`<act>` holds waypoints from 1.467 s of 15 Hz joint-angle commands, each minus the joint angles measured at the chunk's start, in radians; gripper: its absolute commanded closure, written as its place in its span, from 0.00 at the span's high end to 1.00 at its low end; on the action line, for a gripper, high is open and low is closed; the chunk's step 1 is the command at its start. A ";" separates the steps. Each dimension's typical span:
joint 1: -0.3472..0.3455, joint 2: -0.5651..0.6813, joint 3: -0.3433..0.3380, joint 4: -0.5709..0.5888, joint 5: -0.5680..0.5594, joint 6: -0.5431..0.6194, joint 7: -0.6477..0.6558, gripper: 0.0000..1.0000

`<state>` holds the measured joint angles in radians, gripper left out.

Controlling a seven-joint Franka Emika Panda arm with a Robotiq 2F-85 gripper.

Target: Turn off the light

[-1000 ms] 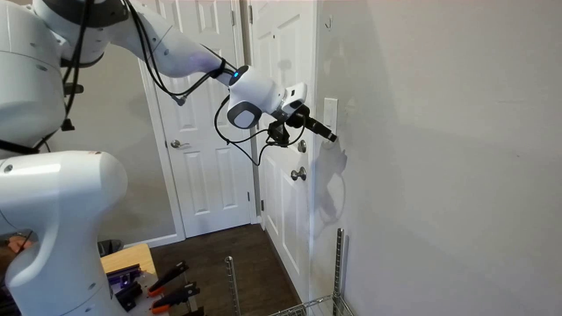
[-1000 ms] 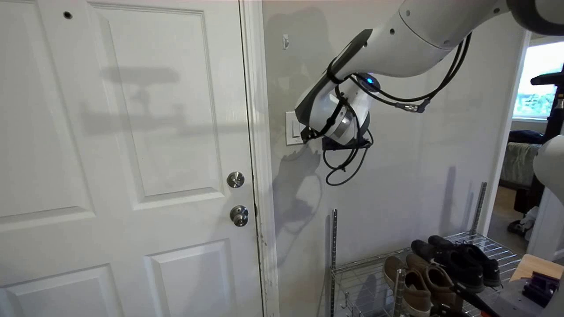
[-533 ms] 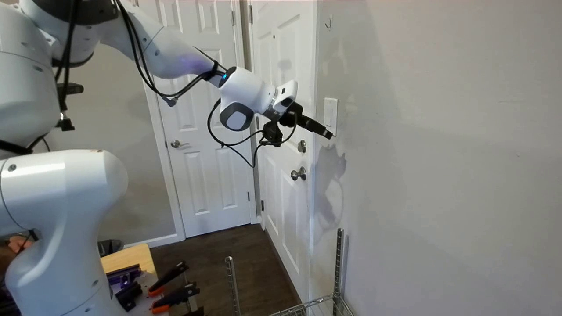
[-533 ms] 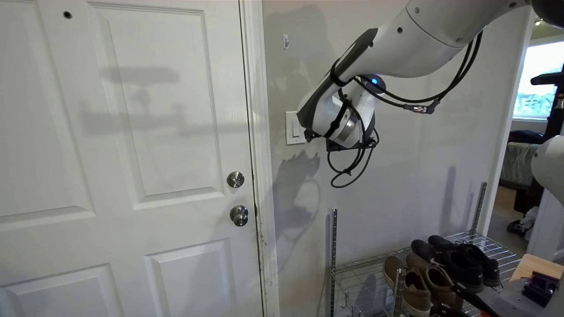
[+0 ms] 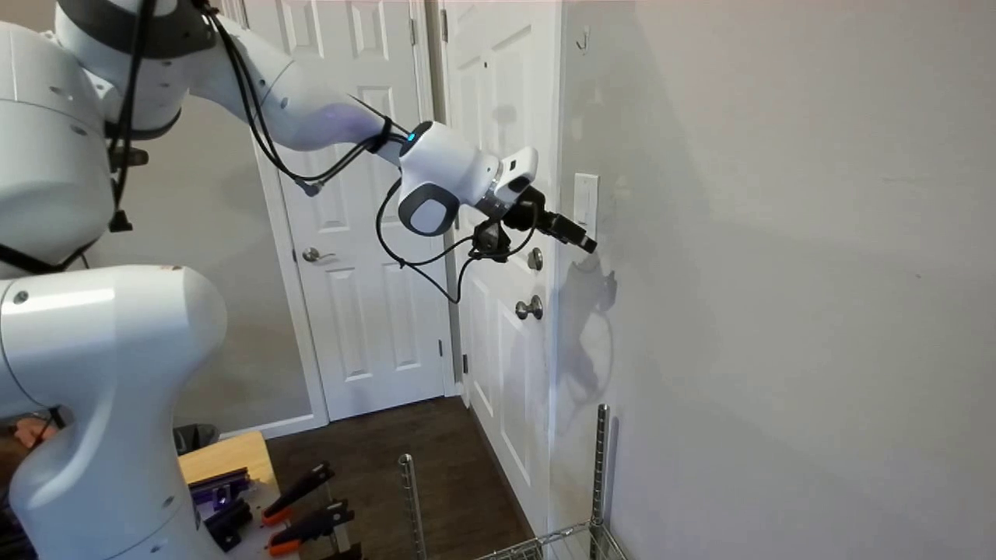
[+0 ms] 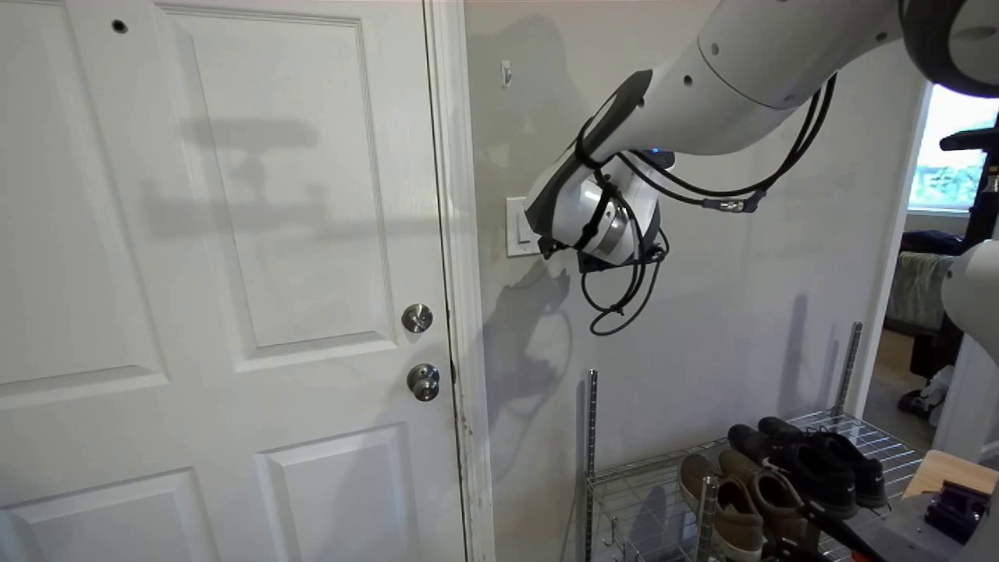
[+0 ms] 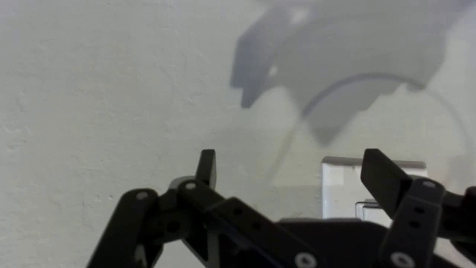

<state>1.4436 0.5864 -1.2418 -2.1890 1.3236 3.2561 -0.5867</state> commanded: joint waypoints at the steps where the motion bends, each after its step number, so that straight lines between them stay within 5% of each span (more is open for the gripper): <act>1: 0.022 0.023 -0.031 0.022 -0.029 -0.069 0.014 1.00; 12: 0.027 0.051 -0.043 0.086 -0.018 -0.046 0.017 1.00; 22: -0.089 0.188 -0.042 0.180 -0.035 -0.146 0.082 1.00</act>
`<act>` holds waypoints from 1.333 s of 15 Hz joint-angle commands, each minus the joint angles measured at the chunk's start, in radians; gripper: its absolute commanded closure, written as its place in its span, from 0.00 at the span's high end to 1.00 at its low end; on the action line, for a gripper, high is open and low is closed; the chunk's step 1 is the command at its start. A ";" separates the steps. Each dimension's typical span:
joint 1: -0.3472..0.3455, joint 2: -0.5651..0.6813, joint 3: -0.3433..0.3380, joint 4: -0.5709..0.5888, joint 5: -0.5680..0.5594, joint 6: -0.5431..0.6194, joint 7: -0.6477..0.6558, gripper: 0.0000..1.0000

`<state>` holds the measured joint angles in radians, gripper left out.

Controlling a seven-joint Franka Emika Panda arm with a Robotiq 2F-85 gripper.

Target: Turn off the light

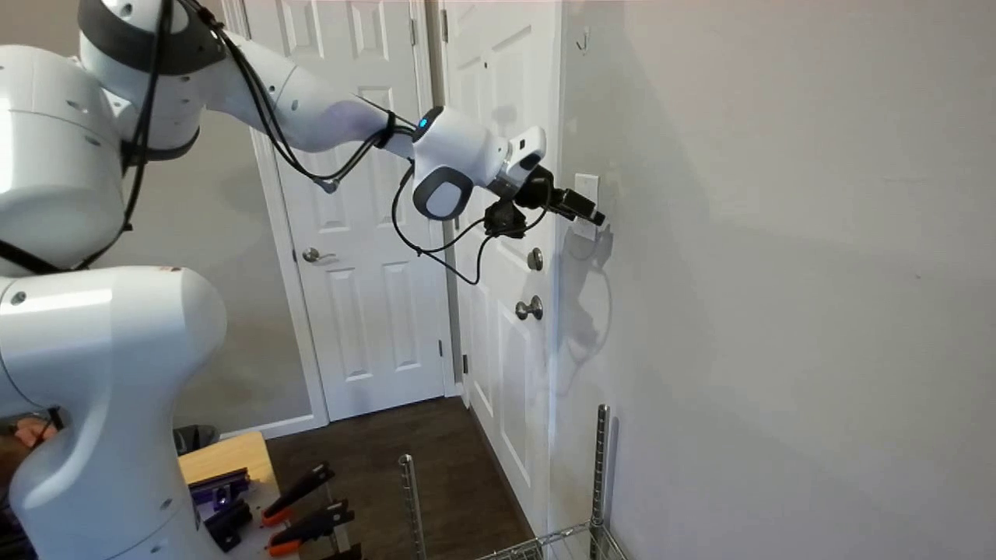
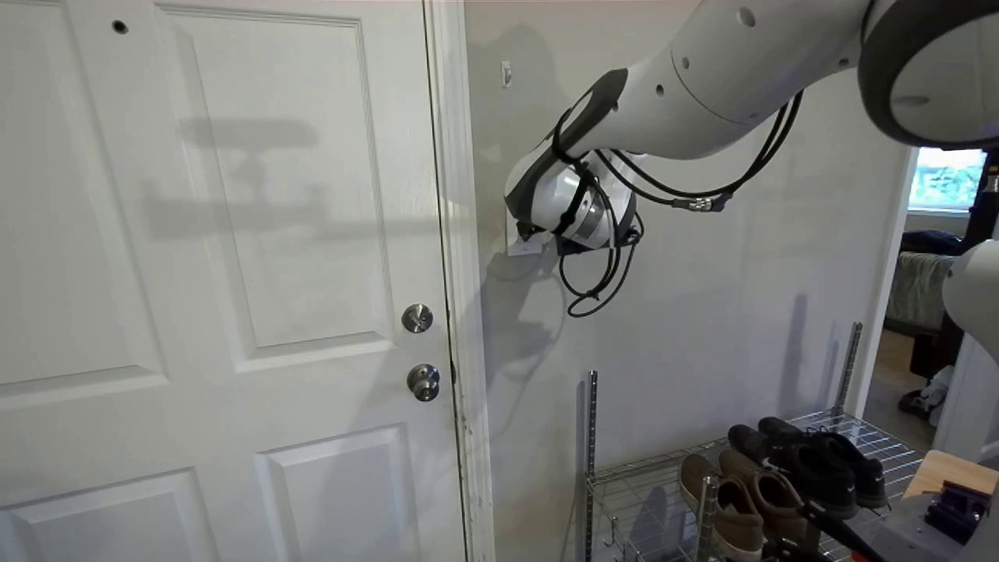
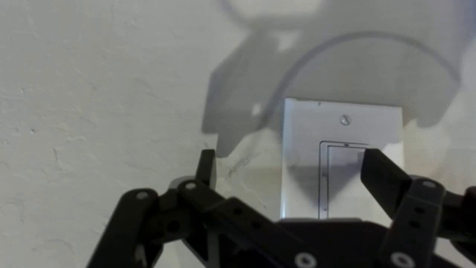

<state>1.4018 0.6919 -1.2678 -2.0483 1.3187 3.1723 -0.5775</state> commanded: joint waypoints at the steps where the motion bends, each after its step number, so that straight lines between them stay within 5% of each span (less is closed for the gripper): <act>1: -0.064 0.096 -0.017 0.049 -0.031 -0.081 0.085 1.00; 5: -0.088 0.129 -0.024 0.080 -0.034 -0.131 0.124 1.00; 8: -0.034 0.095 -0.050 0.032 -0.032 -0.134 0.119 1.00; 9: -0.039 -0.073 0.027 -0.032 -0.201 -0.034 0.176 1.00; 10: 0.036 0.013 -0.073 -0.045 -0.070 -0.127 0.104 1.00; 11: 0.042 -0.140 -0.017 -0.121 -0.271 -0.028 0.212 1.00; 12: 0.117 -0.060 -0.110 -0.130 -0.132 -0.096 0.122 1.00; 16: 0.285 -0.106 -0.238 -0.233 -0.155 -0.095 0.147 1.00; 17: 0.313 -0.204 -0.236 -0.277 -0.320 -0.018 0.253 1.00; 18: 0.357 -0.122 -0.291 -0.268 -0.192 -0.087 0.164 1.00; 19: 0.388 -0.215 -0.298 -0.310 -0.366 -0.024 0.288 1.00; 20: 0.422 -0.219 -0.328 -0.322 -0.394 -0.026 0.299 1.00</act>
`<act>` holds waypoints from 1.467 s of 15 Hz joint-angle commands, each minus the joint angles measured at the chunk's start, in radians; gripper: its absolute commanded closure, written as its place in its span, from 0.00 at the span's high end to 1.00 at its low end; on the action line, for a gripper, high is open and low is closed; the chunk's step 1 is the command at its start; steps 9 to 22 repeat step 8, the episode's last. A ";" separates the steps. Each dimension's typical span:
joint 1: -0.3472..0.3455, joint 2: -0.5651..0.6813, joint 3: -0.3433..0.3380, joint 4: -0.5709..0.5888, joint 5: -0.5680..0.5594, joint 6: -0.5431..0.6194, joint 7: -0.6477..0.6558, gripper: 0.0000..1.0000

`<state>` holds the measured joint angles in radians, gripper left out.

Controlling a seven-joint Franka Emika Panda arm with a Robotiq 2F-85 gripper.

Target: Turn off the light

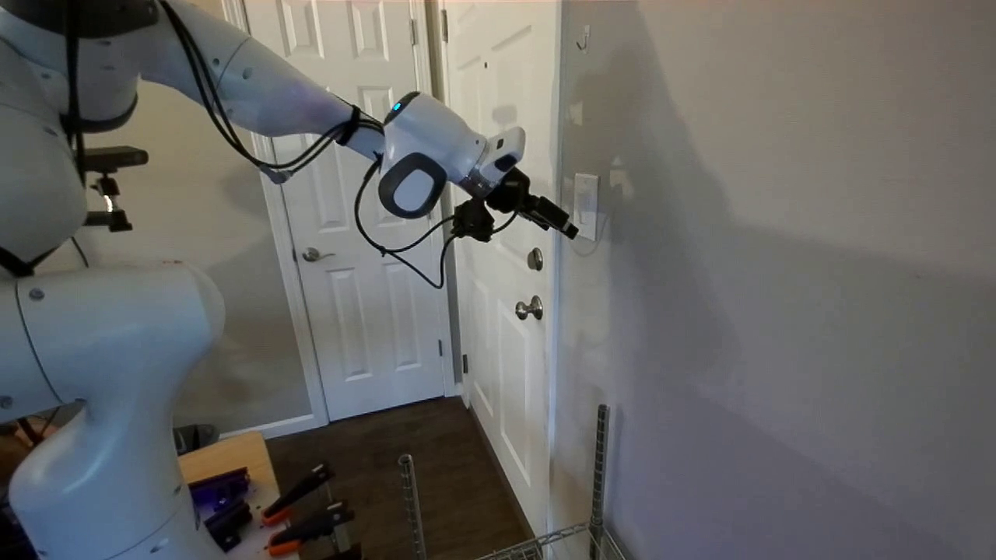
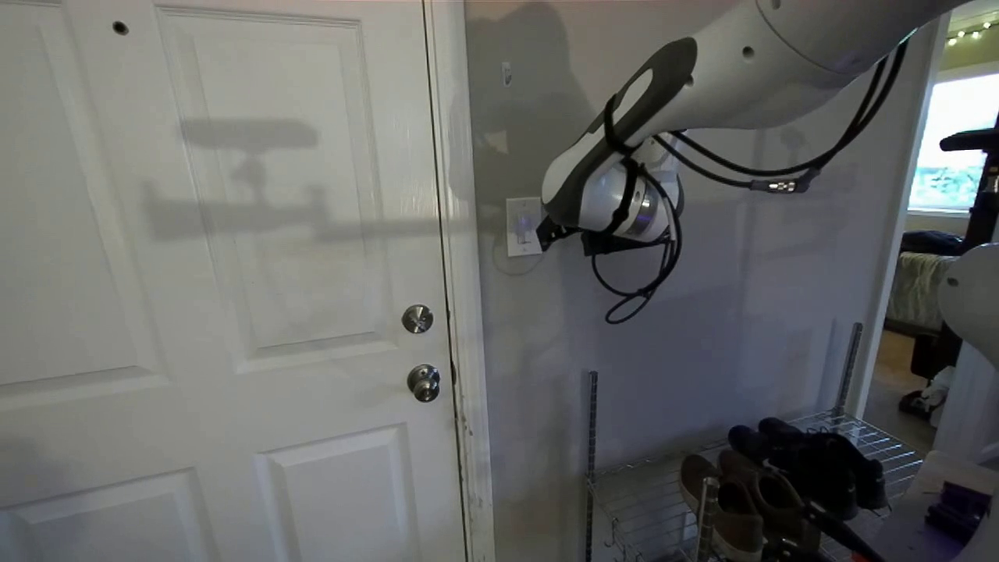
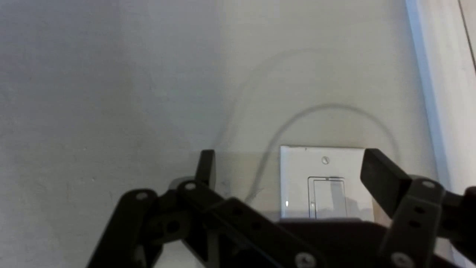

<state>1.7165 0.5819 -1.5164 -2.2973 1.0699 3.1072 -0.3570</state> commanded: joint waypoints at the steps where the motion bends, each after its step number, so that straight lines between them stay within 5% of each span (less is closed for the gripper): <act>1: 0.141 -0.119 -0.111 -0.087 -0.193 0.033 0.113 1.00; 2: 0.069 -0.089 -0.053 -0.060 -0.240 0.045 0.167 1.00; 5: 0.123 -0.124 -0.097 -0.083 -0.276 0.040 0.182 1.00; 22: 0.126 -0.133 -0.101 -0.085 -0.278 0.039 0.182 1.00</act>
